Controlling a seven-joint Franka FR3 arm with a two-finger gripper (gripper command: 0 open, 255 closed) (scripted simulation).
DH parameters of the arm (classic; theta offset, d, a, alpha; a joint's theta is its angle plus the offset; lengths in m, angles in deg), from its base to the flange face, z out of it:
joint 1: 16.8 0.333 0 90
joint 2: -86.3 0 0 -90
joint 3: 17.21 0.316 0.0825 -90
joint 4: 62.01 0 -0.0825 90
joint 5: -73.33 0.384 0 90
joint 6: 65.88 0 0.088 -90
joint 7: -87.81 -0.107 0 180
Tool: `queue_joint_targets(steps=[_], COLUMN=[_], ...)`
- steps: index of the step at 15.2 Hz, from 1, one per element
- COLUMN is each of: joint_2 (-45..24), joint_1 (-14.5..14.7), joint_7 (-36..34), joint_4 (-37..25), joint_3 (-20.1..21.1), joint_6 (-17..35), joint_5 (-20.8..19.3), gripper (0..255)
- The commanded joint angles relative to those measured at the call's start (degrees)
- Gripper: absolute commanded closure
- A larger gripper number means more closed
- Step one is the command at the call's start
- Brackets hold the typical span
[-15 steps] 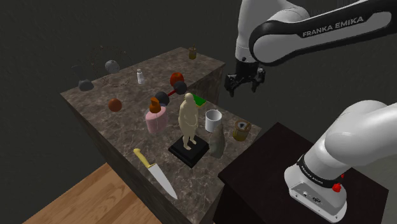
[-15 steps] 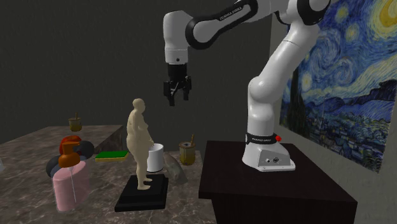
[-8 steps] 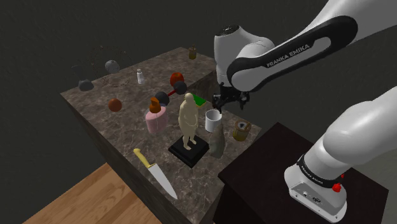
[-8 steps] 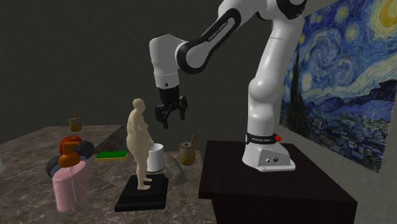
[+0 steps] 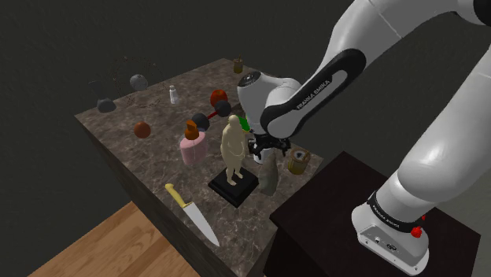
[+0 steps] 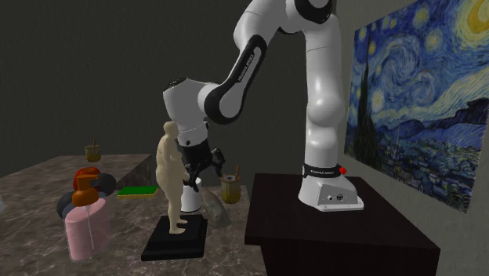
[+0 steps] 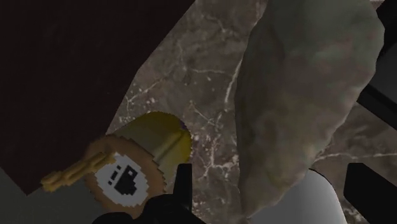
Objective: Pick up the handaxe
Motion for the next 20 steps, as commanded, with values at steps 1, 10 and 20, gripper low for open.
queue_joint_targets(steps=[1, 10, 20], joint_2=[-3.66, -9.33, -8.43], joint_1=[0.28, 1.23, 1.01], joint_7=[-3.50, -7.63, -6.95], joint_4=[-0.93, -1.37, -1.19], joint_3=[-0.45, -2.15, -1.89], joint_6=[1.16, 5.01, 4.51], joint_5=[-2.59, -7.51, -6.78], gripper=[0, 255, 255])
